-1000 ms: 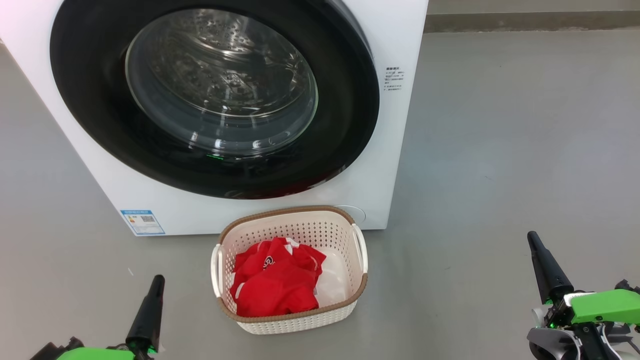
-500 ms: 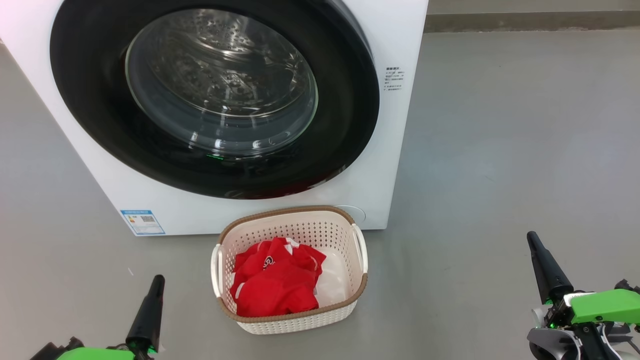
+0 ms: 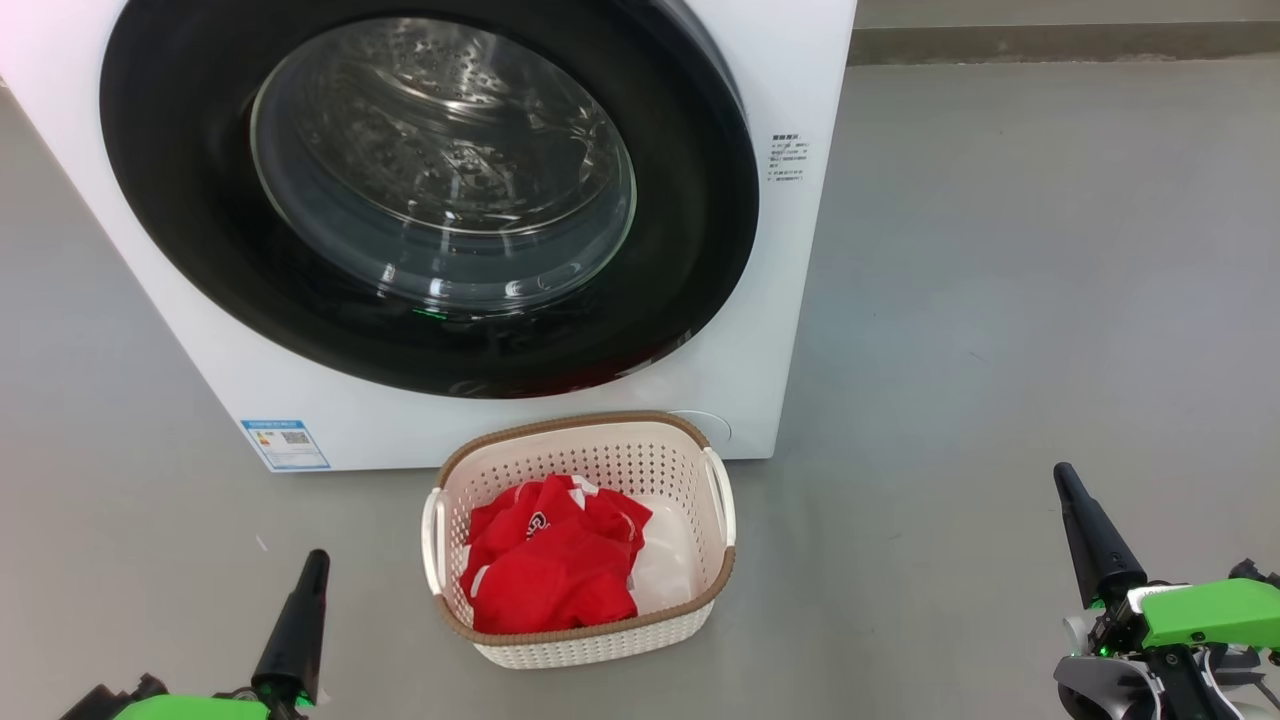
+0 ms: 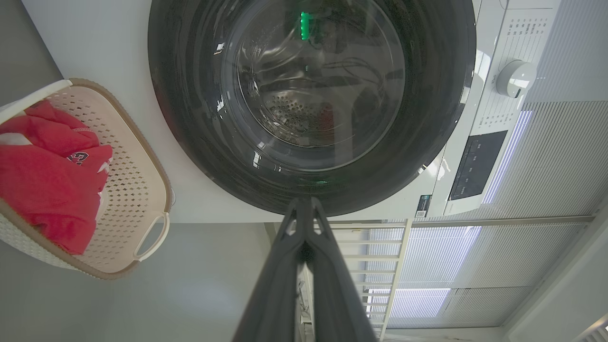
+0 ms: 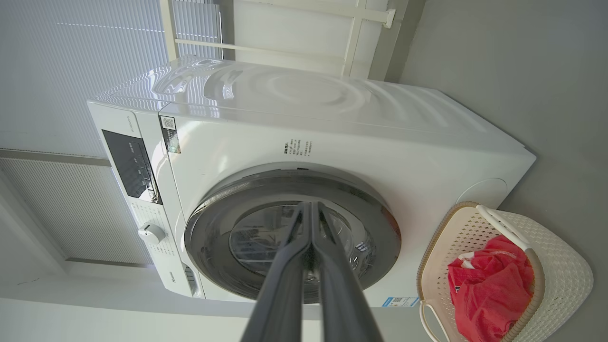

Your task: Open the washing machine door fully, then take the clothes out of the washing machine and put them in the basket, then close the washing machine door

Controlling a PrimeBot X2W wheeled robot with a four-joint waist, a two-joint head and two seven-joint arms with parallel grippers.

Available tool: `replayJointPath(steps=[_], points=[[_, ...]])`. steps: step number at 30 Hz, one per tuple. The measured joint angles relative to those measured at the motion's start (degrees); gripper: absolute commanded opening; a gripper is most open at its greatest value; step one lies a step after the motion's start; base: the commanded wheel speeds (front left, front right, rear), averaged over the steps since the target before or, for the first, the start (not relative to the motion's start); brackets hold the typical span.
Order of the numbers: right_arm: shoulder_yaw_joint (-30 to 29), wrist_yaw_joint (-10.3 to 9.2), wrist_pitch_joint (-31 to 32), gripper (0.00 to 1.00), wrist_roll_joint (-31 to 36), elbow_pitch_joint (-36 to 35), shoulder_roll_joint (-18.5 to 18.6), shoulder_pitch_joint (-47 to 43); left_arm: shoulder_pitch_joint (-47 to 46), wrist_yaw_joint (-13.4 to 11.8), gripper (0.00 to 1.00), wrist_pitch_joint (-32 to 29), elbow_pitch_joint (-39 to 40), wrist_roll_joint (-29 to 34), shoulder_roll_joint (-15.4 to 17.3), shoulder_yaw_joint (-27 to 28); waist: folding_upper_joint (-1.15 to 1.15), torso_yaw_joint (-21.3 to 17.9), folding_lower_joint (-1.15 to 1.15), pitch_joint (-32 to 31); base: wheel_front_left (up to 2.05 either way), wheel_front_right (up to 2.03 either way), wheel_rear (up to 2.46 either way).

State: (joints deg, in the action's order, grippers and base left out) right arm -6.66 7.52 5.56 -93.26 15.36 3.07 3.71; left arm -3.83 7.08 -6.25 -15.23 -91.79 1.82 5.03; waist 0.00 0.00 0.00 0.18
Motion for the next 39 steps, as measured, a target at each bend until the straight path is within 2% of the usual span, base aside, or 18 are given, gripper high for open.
replayJointPath(steps=[39], points=[[-0.22,0.0,0.08,0.0,0.33,0.02,-0.16,0.01,0.0,0.0,0.0,0.0,0.0,0.0,0.0,0.0,0.0,0.0,0.0,0.0,0.0,0.0,0.0]])
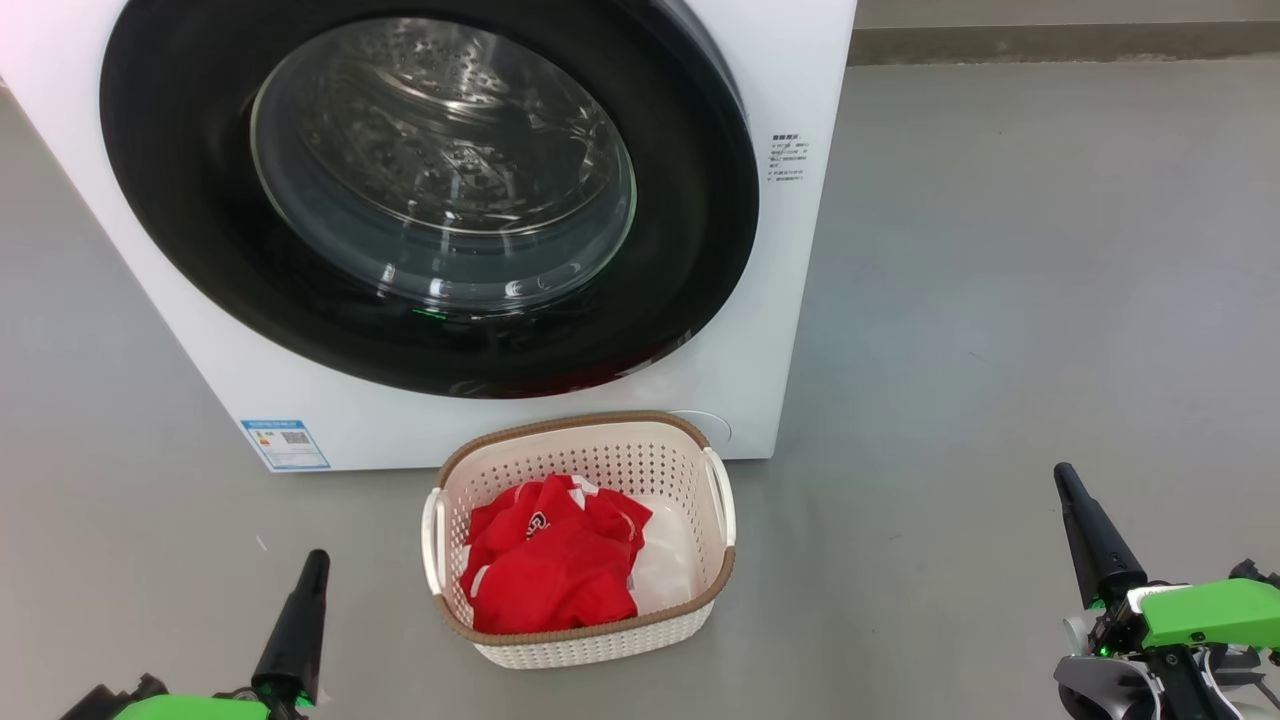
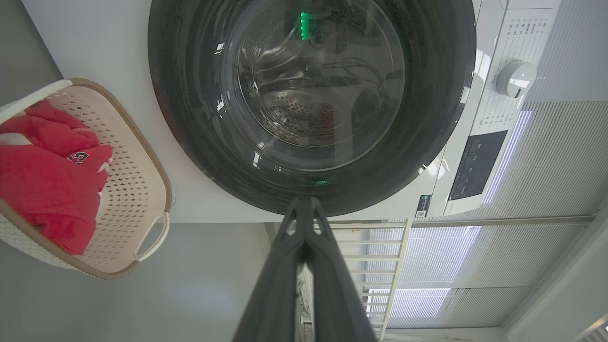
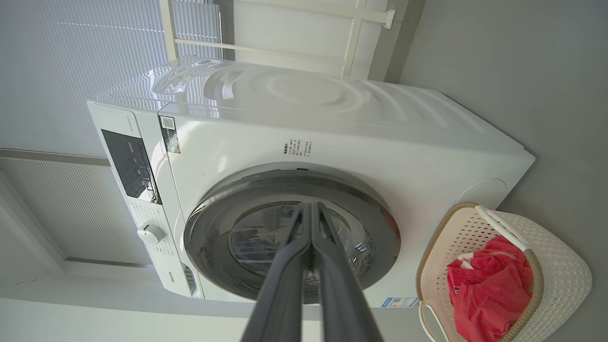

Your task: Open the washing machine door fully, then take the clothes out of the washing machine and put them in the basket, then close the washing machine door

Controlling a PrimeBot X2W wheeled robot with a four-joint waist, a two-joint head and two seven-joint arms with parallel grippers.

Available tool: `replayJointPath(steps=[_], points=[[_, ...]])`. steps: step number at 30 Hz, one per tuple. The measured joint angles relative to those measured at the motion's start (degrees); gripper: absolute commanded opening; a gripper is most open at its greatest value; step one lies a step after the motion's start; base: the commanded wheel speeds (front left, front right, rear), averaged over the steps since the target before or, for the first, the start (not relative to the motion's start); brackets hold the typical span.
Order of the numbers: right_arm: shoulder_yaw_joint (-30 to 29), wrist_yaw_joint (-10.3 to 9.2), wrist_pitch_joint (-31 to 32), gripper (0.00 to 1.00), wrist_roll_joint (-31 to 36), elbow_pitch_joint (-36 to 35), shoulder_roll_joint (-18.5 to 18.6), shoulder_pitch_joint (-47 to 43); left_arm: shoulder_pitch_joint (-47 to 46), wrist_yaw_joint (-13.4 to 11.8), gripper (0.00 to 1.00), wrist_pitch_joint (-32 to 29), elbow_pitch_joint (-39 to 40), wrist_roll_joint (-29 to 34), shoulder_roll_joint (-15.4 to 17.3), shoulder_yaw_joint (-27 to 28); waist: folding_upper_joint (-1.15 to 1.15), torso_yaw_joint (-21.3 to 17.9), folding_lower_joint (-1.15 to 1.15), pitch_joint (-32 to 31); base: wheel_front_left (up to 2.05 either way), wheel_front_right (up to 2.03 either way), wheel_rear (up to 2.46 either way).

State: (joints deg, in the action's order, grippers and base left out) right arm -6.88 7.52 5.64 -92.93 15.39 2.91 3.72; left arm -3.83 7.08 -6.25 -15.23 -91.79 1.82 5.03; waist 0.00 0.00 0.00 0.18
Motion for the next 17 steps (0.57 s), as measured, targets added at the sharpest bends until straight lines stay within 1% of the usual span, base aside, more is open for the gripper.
replayJointPath(steps=[17], points=[[-0.08,0.0,0.42,0.0,0.0,0.0,-0.09,0.0,0.0,0.0,0.0,0.0,0.0,0.01,0.0,-0.01,0.0,0.0,0.0,0.0,0.0,0.0,0.0]])
